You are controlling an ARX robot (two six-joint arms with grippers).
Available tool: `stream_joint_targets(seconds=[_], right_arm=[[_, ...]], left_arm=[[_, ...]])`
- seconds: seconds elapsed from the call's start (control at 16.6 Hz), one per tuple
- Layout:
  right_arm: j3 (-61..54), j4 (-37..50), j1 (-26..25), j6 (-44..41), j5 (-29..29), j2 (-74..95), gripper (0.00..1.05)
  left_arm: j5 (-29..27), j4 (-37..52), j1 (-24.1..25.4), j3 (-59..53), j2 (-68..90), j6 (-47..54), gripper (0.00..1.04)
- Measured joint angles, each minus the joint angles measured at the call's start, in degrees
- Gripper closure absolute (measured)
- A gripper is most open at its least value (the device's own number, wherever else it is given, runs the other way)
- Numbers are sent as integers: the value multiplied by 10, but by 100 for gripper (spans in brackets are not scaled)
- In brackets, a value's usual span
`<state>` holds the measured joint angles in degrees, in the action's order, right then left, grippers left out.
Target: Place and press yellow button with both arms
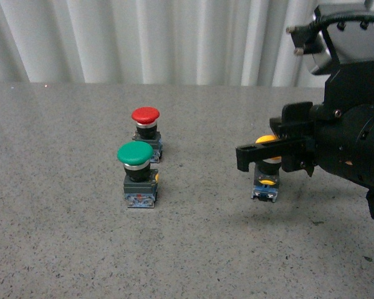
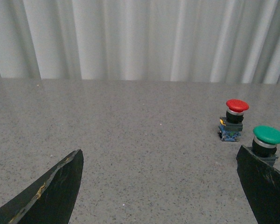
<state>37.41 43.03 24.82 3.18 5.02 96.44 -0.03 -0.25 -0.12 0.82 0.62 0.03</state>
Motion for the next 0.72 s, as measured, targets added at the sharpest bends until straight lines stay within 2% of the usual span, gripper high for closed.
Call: stream_joint_targets(seconds=[0.06, 0.12, 0.36, 0.54, 0.6, 0.66, 0.72], right_arm=[[-5, 80, 4, 46, -13, -39, 103], [-6, 109, 4, 71, -14, -76, 103], [-47, 88, 18, 106, -10, -142, 103], [-102, 29, 34, 122, 7, -279, 103], [-105, -29, 46, 106, 68, -320, 103], [-141, -100, 30, 53, 153, -400, 103], [-163, -130, 15, 37, 169, -437, 103]], left_arm=[[0, 0, 0, 0, 0, 0, 7], [0, 0, 0, 0, 0, 0, 7], [0, 0, 0, 0, 0, 0, 7], [0, 0, 0, 0, 0, 0, 7], [0, 0, 0, 0, 0, 0, 7], [0, 0, 0, 0, 0, 0, 7], [0, 0, 0, 0, 0, 0, 7]])
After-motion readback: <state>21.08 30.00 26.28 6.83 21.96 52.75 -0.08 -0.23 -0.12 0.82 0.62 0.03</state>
